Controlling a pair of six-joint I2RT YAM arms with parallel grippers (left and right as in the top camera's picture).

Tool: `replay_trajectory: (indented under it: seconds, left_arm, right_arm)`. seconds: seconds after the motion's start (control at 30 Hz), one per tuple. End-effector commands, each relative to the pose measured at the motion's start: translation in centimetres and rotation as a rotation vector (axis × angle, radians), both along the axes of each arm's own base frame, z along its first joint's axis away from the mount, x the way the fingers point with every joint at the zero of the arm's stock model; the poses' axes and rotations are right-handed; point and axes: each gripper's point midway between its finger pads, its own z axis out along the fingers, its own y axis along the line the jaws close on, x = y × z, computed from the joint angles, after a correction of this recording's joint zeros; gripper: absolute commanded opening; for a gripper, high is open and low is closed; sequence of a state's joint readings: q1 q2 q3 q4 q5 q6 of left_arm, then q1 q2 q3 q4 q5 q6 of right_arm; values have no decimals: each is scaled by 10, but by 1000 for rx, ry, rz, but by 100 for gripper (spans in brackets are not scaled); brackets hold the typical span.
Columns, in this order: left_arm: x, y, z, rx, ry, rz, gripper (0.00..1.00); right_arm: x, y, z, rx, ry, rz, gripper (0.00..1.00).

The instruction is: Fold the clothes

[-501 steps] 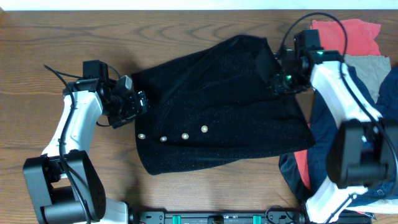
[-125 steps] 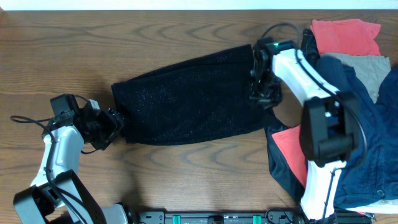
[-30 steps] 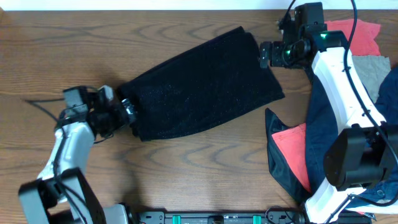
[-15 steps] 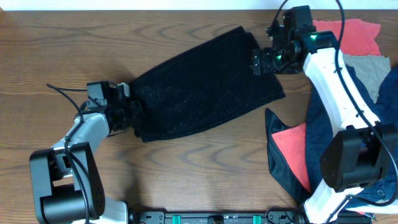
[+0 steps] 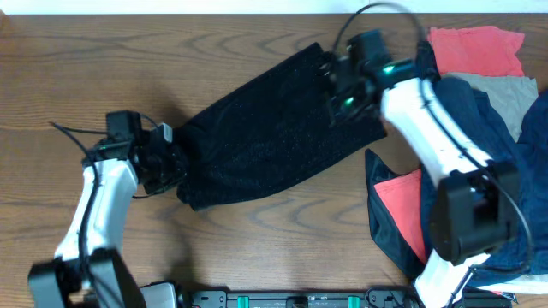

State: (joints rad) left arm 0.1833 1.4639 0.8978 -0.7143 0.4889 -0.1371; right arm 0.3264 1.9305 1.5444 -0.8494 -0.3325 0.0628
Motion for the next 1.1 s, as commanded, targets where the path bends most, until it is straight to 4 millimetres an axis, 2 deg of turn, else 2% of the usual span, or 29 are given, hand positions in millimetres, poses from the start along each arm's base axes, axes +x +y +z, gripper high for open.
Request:
replay_trajectory:
  seconds: [0.0, 0.17, 0.33, 0.4, 0.47, 0.6, 0.7, 0.9, 1.0, 1.07]
  left_arm:
    - [4, 2, 33, 15, -64, 13, 6]
    - [-13, -2, 51, 12, -75, 12, 6]
    - [-9, -12, 82, -37, -180, -9, 6]
    - [-7, -11, 89, -31, -205, -9, 6]
    - [-8, -11, 89, -31, -204, -9, 6]
    - [-17, -12, 75, -35, -135, -5, 6]
    - [-22, -4, 58, 11, -75, 11, 6]
    - [-23, 31, 25, 200, 36, 55, 6]
    - [-26, 32, 15, 196, 92, 64, 6]
    - [-32, 31, 11, 188, 131, 77, 7]
  right_arm:
    - [-34, 46, -33, 93, 89, 155, 1]
    - [-72, 108, -63, 208, 146, 331, 1]
    - [-109, 145, -100, 185, 213, 430, 1]
    - [-126, 158, -112, 174, 234, 473, 1]
    - [-134, 165, -118, 149, 227, 500, 1]
    - [-129, 163, -125, 71, 193, 462, 1]
    - [-120, 157, -126, 53, 179, 437, 1]
    - [-91, 131, -126, 63, 179, 351, 1]
    - [-81, 117, -119, 66, 201, 325, 5]
    - [-75, 108, -108, 63, 194, 327, 6]
